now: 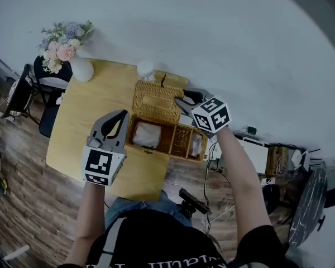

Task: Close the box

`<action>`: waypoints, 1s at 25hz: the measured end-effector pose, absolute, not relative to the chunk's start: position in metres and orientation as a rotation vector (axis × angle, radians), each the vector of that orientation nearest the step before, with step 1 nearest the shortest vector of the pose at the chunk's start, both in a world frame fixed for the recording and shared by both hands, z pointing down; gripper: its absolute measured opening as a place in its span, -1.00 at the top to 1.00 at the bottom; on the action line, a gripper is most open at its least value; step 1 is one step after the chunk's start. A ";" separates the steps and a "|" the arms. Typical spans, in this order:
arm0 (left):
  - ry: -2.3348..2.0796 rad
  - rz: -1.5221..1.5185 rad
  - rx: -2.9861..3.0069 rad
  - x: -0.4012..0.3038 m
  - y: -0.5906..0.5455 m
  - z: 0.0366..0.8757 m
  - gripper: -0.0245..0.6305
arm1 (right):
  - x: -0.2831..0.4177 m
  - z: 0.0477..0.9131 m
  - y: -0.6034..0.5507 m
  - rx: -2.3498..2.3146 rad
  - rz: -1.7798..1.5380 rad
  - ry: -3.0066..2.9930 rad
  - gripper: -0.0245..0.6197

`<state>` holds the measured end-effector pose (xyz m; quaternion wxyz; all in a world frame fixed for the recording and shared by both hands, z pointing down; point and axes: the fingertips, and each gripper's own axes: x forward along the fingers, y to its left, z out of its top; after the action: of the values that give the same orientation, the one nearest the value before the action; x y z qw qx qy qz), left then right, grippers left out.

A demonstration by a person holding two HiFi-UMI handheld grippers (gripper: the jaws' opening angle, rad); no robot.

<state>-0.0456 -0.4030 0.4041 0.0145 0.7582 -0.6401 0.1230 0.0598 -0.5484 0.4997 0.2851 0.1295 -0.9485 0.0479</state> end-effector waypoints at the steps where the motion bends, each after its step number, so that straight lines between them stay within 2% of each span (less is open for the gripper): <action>1: -1.987 0.377 2.369 -0.045 -0.402 0.403 0.89 | 0.060 0.496 -0.546 0.367 0.079 -2.532 0.41; 14: -1.916 0.311 2.414 -0.054 -0.375 0.385 0.89 | 0.065 0.476 -0.518 0.693 -0.279 -2.338 0.40; 25: -1.924 0.203 2.478 -0.059 -0.354 0.363 0.89 | 0.071 0.462 -0.488 0.823 -0.388 -2.230 0.48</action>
<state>-0.0594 -0.3538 0.3634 -0.0014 0.7882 -0.6120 0.0646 0.0709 -0.4884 0.4617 0.3586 0.3189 -0.8643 -0.1505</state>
